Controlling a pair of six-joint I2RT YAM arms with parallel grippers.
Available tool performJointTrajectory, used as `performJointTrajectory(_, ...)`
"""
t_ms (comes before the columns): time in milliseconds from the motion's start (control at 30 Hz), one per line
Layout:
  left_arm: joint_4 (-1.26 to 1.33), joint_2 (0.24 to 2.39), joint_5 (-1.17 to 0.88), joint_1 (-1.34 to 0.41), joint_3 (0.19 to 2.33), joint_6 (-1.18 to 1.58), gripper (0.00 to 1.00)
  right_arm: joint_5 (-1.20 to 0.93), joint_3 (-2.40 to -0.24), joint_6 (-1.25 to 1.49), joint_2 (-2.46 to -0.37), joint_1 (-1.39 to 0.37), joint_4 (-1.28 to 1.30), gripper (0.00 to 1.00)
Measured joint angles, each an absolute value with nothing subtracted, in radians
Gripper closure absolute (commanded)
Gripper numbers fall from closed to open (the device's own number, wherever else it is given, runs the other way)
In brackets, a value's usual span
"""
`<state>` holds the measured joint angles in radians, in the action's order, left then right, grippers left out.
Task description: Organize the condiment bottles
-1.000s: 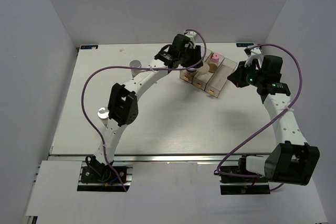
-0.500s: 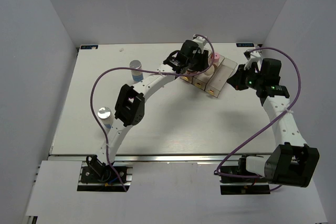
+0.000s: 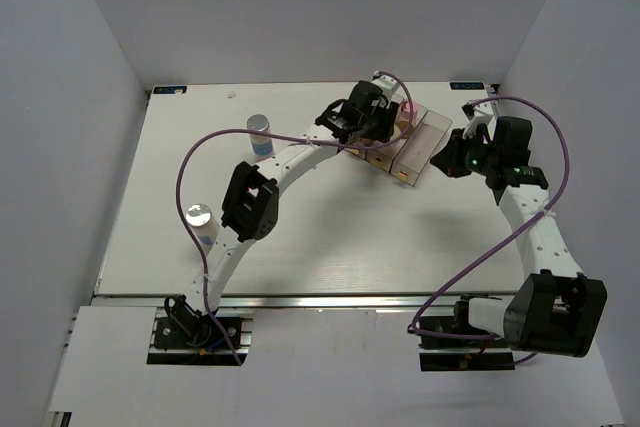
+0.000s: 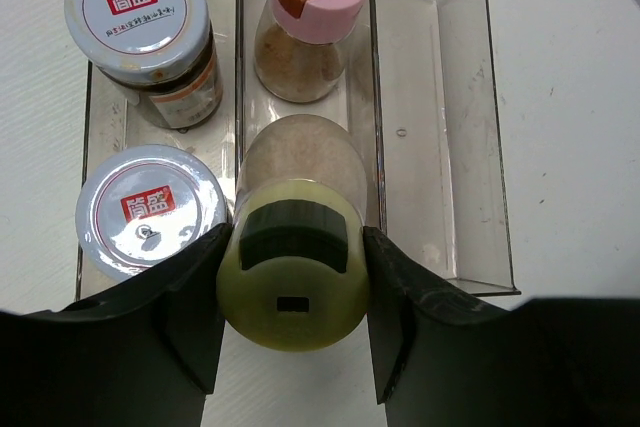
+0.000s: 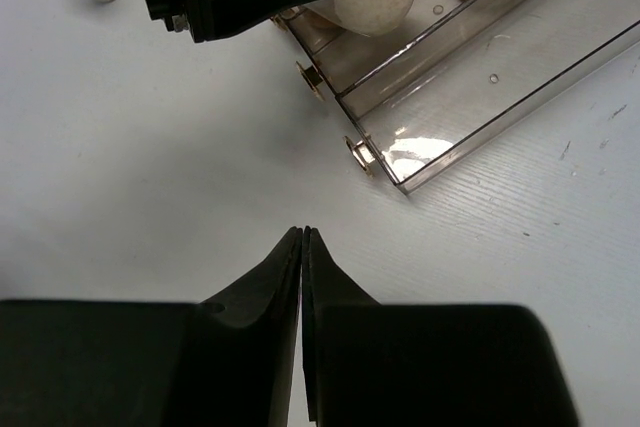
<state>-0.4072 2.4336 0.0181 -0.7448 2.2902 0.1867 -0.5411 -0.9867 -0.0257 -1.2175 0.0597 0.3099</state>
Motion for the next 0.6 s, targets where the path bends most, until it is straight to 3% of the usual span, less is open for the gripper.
performJointTrajectory(233,-0.412,2.443,0.023,-0.758,2.294,0.176,0.77,-0.541,-0.983,-0.025,-1.217,0.06,0.31,0.9)
performJointTrajectory(433,-0.432,2.476,0.027,-0.77,2.298,0.171,0.55,-0.54,-0.965,-0.025,-1.212,0.06,0.304,0.88)
performJointTrajectory(600,-0.449,2.483,0.032,-0.772,2.298,0.171,0.26,-0.537,-0.964,-0.025,-1.209,0.06,0.303,0.87)
